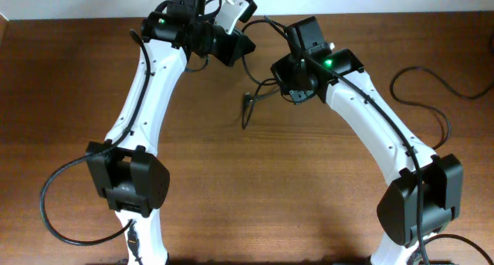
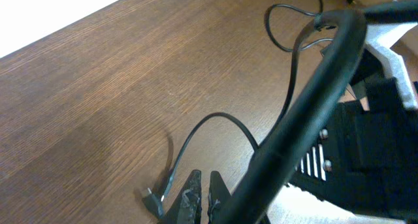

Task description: Untangle cables

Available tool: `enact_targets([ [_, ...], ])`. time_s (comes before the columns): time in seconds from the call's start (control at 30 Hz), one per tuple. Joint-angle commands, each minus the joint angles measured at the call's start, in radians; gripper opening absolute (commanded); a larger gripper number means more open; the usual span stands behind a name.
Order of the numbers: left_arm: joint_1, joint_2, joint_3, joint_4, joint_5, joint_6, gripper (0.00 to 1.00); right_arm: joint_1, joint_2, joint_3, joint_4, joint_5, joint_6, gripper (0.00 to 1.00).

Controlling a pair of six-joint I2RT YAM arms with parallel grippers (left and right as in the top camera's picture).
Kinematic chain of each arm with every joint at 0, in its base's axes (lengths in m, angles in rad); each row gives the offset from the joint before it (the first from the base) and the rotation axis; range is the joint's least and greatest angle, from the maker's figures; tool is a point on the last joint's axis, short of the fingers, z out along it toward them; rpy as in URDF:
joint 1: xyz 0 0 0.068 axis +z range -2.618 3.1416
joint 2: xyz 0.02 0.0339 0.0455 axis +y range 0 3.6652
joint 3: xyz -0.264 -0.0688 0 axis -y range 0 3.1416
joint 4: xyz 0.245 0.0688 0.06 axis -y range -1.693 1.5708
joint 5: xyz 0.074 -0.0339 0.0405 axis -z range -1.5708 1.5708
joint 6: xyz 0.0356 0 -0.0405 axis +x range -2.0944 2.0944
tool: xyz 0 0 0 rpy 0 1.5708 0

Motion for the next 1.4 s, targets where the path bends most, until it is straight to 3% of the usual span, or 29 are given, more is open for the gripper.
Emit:
enact_targets([
  [0.0, 0.0, 0.001, 0.022, 0.003, -0.072, -0.006, 0.0, 0.027, -0.083, -0.004, 0.046, -0.058, -0.177, 0.04],
  [0.03, 0.0, 0.002, 0.022, 0.003, -0.096, -0.006, 0.0, 0.048, -0.117, -0.004, 0.067, -0.016, -0.248, 0.04],
  [0.1, 0.0, 0.005, 0.022, 0.018, -0.109, -0.007, 0.0, 0.131, -0.186, -0.003, 0.068, 0.029, -0.575, 0.04],
  [0.17, 0.0, 0.005, 0.022, 0.044, -0.17, -0.007, 0.0, 0.203, -0.203, -0.003, 0.038, 0.046, -0.748, 0.04],
  [0.27, 0.002, 0.014, 0.022, 0.122, -0.354, -0.05, 0.0, 0.376, -0.203, -0.003, -0.061, 0.224, -0.955, 0.04],
  [0.37, 0.013, 0.031, 0.022, 0.206, -0.37, -0.064, 0.0, 0.554, -0.203, -0.003, -0.147, 0.48, -0.964, 0.04],
  [0.4, 0.023, 0.032, 0.022, 0.196, -0.369, -0.08, 0.0, 0.559, -0.203, -0.003, -0.174, 0.548, -0.869, 0.04],
  [0.5, 0.035, 0.032, 0.022, 0.136, -0.323, -0.089, 0.0, 0.406, -0.203, -0.003, -0.14, 0.553, -0.837, 0.04],
  [0.53, 0.035, 0.032, 0.022, 0.133, -0.3, -0.089, 0.0, 0.354, -0.203, -0.003, -0.114, 0.544, -0.837, 0.61],
  [0.57, 0.035, 0.032, 0.022, 0.133, -0.294, -0.089, 0.0, 0.306, -0.203, -0.003, -0.096, 0.499, -0.837, 0.75],
  [0.63, 0.031, 0.032, 0.022, 0.134, -0.269, -0.089, 0.0, 0.242, -0.192, -0.005, -0.055, 0.427, -0.836, 0.73],
  [0.7, 0.03, 0.032, 0.022, 0.134, -0.241, -0.09, 0.0, 0.183, -0.14, -0.005, -0.022, 0.383, -0.707, 0.63],
  [0.87, 0.029, 0.032, 0.023, 0.134, -0.241, -0.09, 0.0, 0.095, 0.016, -0.005, 0.155, 0.164, -0.474, 0.62],
  [0.97, 0.027, 0.032, 0.023, 0.131, -0.241, -0.09, 0.0, 0.084, 0.053, -0.005, 0.207, 0.159, -0.348, 0.48],
  [1.03, 0.026, 0.032, 0.023, 0.128, -0.241, -0.09, 0.0, 0.064, 0.085, -0.005, 0.224, 0.147, -0.178, 0.38],
  [1.1, 0.027, 0.032, 0.023, 0.114, -0.241, -0.09, 0.0, 0.046, 0.105, -0.005, 0.234, 0.134, -0.03, 0.38],
  [1.27, 0.026, 0.032, 0.023, 0.101, -0.234, -0.09, 0.0, 0.037, 0.123, -0.005, 0.34, 0.134, 0.024, 0.38],
  [1.37, 0.027, 0.032, 0.023, 0.099, -0.208, -0.089, 0.0, 0.039, 0.166, -0.005, 0.355, 0.082, 0.042, 0.31],
])
